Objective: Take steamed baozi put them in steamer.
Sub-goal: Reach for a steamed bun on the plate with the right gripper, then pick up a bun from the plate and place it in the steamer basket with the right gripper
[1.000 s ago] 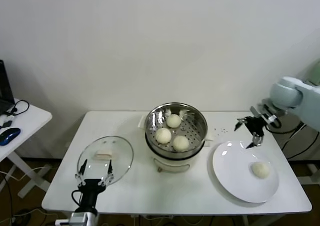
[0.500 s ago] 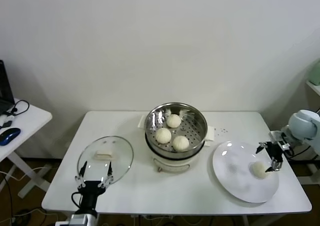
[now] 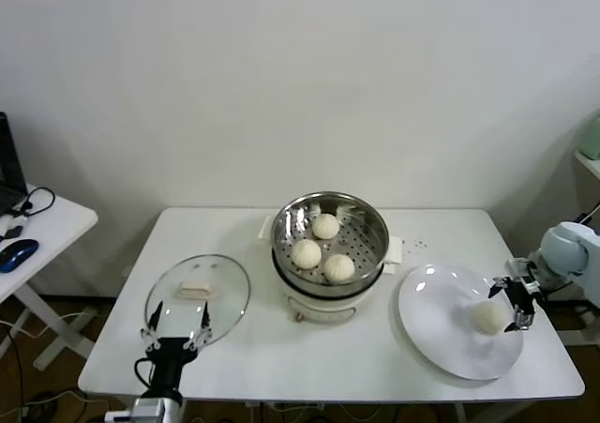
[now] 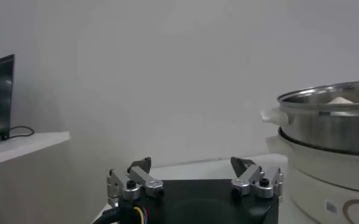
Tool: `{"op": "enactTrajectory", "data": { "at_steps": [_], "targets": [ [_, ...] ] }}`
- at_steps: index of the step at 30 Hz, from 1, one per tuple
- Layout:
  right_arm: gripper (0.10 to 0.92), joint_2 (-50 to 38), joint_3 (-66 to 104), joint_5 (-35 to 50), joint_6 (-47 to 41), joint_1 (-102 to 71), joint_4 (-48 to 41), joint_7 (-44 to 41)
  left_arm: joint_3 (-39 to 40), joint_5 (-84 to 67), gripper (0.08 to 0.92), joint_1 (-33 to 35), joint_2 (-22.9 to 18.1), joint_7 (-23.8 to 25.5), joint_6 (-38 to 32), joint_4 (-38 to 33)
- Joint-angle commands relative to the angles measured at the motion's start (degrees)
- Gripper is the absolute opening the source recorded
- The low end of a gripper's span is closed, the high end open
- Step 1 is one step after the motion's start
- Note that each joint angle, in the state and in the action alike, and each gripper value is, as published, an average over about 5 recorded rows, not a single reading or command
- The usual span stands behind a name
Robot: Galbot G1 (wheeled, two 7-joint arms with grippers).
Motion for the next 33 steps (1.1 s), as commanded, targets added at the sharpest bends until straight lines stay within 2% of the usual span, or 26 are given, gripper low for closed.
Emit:
{"op": "enactTrajectory", "data": {
  "at_steps": [1, 13, 23, 28, 33],
  "targets": [
    [0.823, 2.45, 1.67, -0.75, -0.13, -2.37, -3.07, 0.47, -0.05, -0.04, 0.823, 0.01, -0.13, -0.02, -0.04, 0.36],
    [0.821, 3.51, 1.03, -0.32, -1.06, -2.24, -3.07, -0.23, 0.01, -0.01, 0.823, -0.17, -0.43, -0.17, -0.03, 0.67],
    [0.681, 3.16, 0.87, 1.53, -1.71, -1.86, -2.97, -0.38, 0.01, 0.02, 0.823, -0.45, -0.52, -0.18, 0.05, 0.80],
    [0.641, 2.88, -1.25, 6.08, -3.03, 1.35, -2.30, -0.24, 0.20, 0.12, 0.823, -0.73, -0.51, -0.16, 0.19, 0.84],
    [0.640, 3.26, -8.33, 14.68, -5.78, 11.93, -1.60, -0.14, 0.51, 0.28, 0.823, -0.99, -0.48, -0.15, 0.38, 0.63]
  ]
}}
